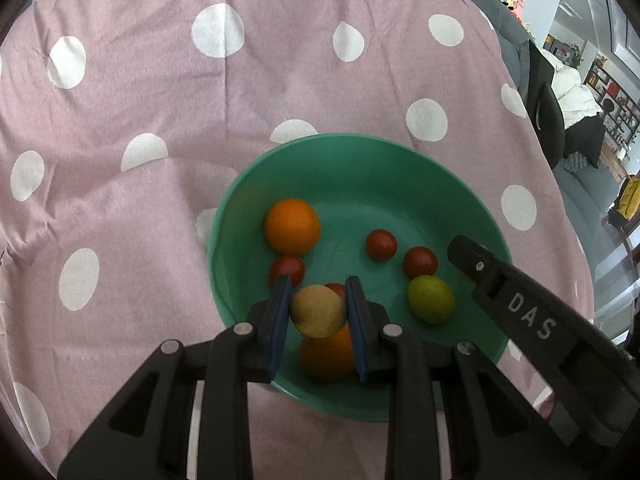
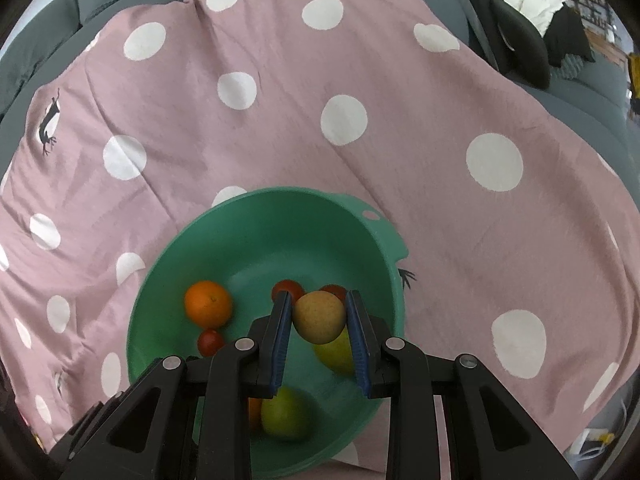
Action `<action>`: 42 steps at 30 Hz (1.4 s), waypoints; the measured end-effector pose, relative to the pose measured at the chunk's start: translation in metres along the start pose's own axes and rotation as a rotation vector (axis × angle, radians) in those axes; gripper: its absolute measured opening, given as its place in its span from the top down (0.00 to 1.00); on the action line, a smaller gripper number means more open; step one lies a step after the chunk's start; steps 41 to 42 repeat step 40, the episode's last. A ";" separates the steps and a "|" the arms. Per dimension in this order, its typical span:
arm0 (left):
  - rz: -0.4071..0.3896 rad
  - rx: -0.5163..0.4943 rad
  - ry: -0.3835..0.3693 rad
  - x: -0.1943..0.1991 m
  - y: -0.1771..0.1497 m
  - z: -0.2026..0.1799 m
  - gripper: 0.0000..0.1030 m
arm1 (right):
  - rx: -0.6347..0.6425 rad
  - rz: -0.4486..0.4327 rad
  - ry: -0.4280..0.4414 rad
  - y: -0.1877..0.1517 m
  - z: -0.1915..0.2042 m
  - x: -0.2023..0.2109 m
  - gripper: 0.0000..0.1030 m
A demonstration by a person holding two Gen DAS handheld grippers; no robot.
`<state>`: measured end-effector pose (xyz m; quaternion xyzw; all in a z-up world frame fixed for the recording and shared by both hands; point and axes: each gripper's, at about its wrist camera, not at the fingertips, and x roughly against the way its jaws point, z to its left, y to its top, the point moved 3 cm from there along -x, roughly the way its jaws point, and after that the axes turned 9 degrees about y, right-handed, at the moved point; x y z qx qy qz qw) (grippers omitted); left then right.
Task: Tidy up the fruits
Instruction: 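Carry both held yellow fruits over the green bowl, then open both tools to drop the yellow fruits into the bowl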
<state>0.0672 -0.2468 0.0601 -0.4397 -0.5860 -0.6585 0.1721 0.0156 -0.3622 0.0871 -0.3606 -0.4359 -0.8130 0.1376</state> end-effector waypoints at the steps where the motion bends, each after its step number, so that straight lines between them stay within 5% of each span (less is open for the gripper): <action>1: 0.000 -0.001 0.001 0.000 0.000 0.000 0.73 | 0.002 0.005 -0.003 -0.001 0.000 -0.001 0.71; 6: 0.017 0.012 -0.011 0.000 0.000 0.001 0.73 | 0.010 0.009 -0.013 -0.001 0.002 -0.001 0.71; 9: 0.010 0.027 -0.014 0.007 0.001 0.005 0.65 | 0.025 0.009 -0.021 -0.001 0.004 0.001 0.65; 11: -0.012 0.029 0.003 0.015 0.003 0.009 0.52 | 0.043 -0.003 -0.041 -0.001 0.005 0.003 0.52; 20: -0.079 0.047 0.073 0.035 0.008 0.029 0.16 | 0.040 -0.061 -0.011 0.004 0.006 0.021 0.51; 42: -0.089 0.121 0.031 0.046 0.005 0.042 0.16 | 0.055 -0.077 -0.037 0.005 0.009 0.029 0.50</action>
